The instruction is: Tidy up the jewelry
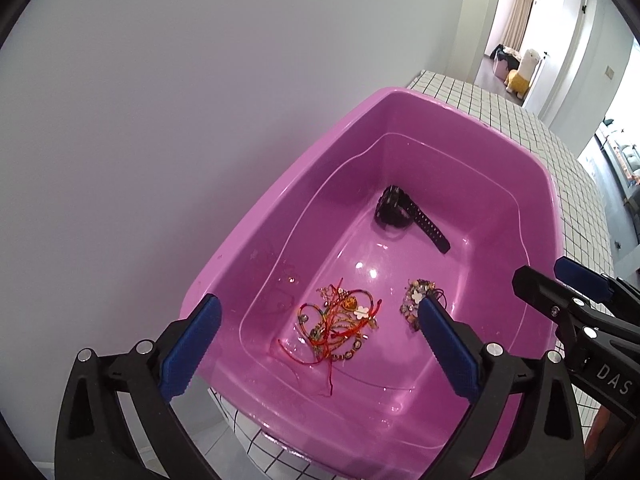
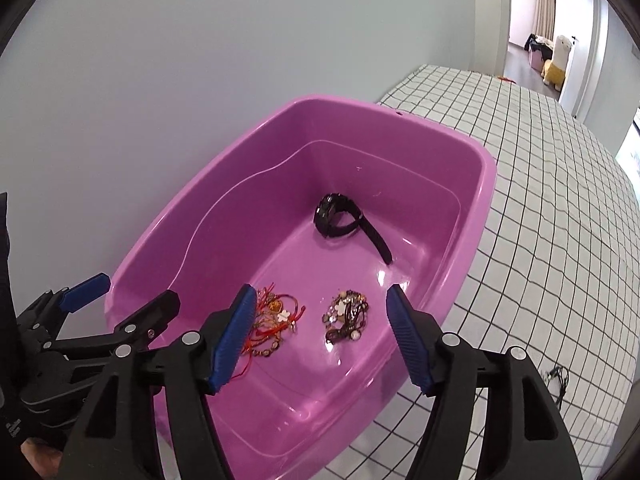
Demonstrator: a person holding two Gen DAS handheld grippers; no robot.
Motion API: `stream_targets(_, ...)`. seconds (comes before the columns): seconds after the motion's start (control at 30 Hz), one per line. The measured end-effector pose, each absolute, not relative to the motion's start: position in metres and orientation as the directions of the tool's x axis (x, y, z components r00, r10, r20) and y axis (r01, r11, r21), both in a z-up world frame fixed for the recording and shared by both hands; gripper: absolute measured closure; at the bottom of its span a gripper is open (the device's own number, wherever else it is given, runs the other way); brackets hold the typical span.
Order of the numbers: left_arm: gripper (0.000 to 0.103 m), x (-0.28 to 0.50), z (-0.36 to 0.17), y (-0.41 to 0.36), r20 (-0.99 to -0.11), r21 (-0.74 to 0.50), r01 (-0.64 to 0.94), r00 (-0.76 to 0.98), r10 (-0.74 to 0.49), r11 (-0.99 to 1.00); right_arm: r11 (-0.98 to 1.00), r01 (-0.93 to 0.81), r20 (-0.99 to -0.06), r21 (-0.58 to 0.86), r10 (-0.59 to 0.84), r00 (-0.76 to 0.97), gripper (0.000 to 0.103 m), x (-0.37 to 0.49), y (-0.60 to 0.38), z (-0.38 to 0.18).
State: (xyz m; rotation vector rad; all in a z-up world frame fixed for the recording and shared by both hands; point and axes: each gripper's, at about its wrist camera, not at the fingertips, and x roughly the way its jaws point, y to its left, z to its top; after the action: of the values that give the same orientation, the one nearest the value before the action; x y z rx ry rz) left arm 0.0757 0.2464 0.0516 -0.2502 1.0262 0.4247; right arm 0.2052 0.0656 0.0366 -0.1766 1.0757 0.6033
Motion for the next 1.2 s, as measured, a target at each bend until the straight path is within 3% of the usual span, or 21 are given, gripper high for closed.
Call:
stream_targets(0.4,0.006,0.063,0.062,0.242,-0.884,0.020,-0.457,0.407,0.229,0.889,0.839,-0.530,-0.927,0.120,0.286,0.243,0.035,0.193,0.064,0.045)
stream_targets(1.2,0.006,0.044,0.071,0.231,-0.882,0.028,-0.452,0.408,0.235,0.892,0.840,-0.530,-0.943,0.114,0.259,0.209,0.035,0.176,0.053,0.052)
